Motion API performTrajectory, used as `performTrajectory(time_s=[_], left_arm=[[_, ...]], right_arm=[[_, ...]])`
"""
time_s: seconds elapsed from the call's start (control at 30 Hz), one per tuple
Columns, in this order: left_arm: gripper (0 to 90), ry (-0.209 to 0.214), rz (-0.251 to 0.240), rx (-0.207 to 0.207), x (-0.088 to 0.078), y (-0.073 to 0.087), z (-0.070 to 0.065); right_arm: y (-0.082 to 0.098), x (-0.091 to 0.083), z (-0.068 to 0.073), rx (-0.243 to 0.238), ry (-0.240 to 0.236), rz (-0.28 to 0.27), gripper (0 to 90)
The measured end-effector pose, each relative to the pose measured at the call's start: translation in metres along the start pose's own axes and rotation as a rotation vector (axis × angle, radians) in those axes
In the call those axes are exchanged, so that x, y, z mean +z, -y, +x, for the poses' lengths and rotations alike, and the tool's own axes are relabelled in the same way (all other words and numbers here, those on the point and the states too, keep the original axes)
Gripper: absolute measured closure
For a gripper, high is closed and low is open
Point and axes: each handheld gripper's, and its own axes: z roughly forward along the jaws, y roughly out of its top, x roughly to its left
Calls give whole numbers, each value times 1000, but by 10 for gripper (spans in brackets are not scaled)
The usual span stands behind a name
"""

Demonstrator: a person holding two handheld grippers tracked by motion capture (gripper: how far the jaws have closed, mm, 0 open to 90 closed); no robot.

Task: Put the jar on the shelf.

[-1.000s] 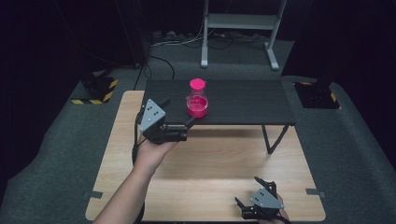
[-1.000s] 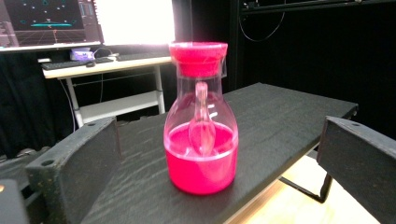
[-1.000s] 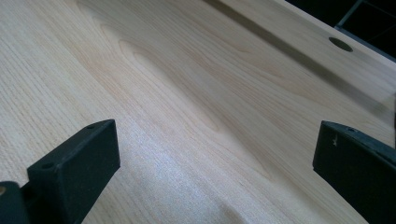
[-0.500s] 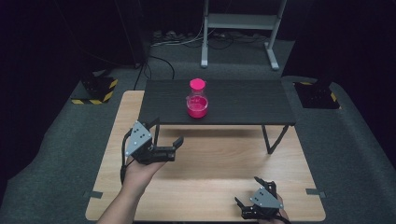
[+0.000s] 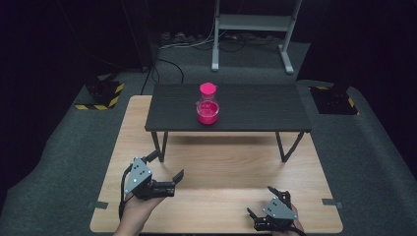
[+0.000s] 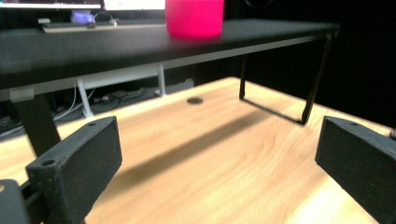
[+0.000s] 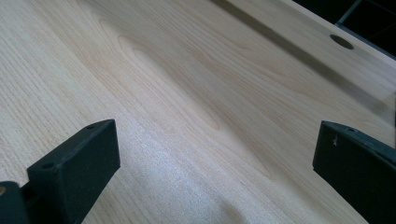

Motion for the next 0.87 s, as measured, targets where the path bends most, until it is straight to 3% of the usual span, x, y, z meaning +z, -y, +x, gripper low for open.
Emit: performTrajectory(time_s=[0.43,0.6,0.87], left_arm=[[10,7,128,-10,-7,75,-5],[10,21,180,-24,-5,97,-5],[10,27,189,-6,-6,102,-7]], right_arm=[[0,1,0,-5,3,9,4],[0,1,1,-6,5,11,4],[0,1,0,-2,11,8,4]])
